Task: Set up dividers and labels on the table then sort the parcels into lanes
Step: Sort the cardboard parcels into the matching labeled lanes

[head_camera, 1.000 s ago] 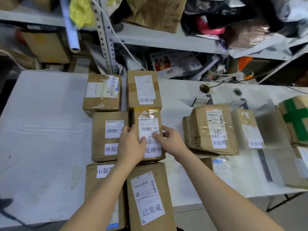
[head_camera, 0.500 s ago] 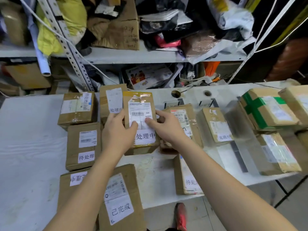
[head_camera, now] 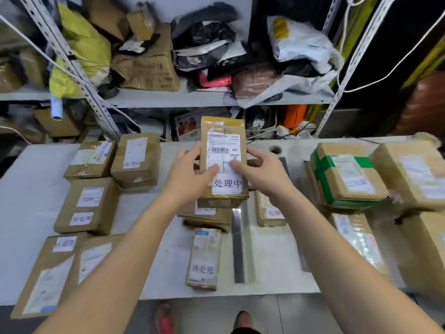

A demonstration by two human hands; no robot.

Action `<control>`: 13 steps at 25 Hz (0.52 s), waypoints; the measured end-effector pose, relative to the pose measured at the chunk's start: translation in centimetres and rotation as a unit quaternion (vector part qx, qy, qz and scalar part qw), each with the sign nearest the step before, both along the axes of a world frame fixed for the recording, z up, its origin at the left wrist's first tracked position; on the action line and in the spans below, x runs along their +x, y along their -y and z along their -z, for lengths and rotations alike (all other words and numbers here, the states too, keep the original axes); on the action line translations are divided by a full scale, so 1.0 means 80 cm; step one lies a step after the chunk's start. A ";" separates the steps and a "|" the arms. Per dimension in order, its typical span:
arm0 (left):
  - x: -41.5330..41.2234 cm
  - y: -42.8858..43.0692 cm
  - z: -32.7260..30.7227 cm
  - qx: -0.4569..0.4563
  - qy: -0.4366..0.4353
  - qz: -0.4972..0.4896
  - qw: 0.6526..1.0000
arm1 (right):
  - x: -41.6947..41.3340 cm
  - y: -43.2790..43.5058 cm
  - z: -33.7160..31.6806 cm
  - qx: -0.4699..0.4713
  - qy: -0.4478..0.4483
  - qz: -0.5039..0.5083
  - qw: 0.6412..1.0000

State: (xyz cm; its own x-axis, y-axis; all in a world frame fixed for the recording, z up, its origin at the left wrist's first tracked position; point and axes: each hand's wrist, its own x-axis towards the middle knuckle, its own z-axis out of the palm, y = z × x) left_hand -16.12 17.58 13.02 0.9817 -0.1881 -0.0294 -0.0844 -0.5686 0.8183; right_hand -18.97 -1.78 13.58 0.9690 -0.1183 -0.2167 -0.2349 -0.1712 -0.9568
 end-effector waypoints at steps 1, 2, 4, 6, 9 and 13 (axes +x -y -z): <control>-0.001 0.020 -0.001 -0.025 -0.015 0.008 1.000 | -0.004 0.023 -0.002 -0.002 0.002 0.006 1.000; -0.002 0.038 0.000 -0.045 -0.030 0.015 0.998 | -0.007 0.044 -0.002 -0.008 0.007 0.011 1.000; -0.005 0.073 0.005 -0.083 -0.050 0.020 0.995 | -0.012 0.082 0.002 -0.020 0.016 0.023 0.999; -0.008 0.108 0.013 -0.114 -0.070 0.029 0.991 | -0.015 0.114 0.013 -0.025 0.014 0.032 0.999; -0.010 0.146 0.037 -0.132 -0.090 0.035 0.986 | -0.017 0.149 0.039 -0.045 0.014 0.041 0.998; -0.011 0.178 0.077 -0.129 -0.146 0.019 0.981 | -0.023 0.175 0.079 -0.068 -0.016 0.047 0.996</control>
State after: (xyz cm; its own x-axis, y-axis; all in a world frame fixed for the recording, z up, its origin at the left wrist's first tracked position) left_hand -17.03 3.33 6.89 0.9309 -0.2619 -0.2546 0.1578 -0.3403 0.9270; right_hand -20.81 -15.75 7.27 0.9453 -0.2376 -0.2234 -0.2859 -0.2743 -0.9181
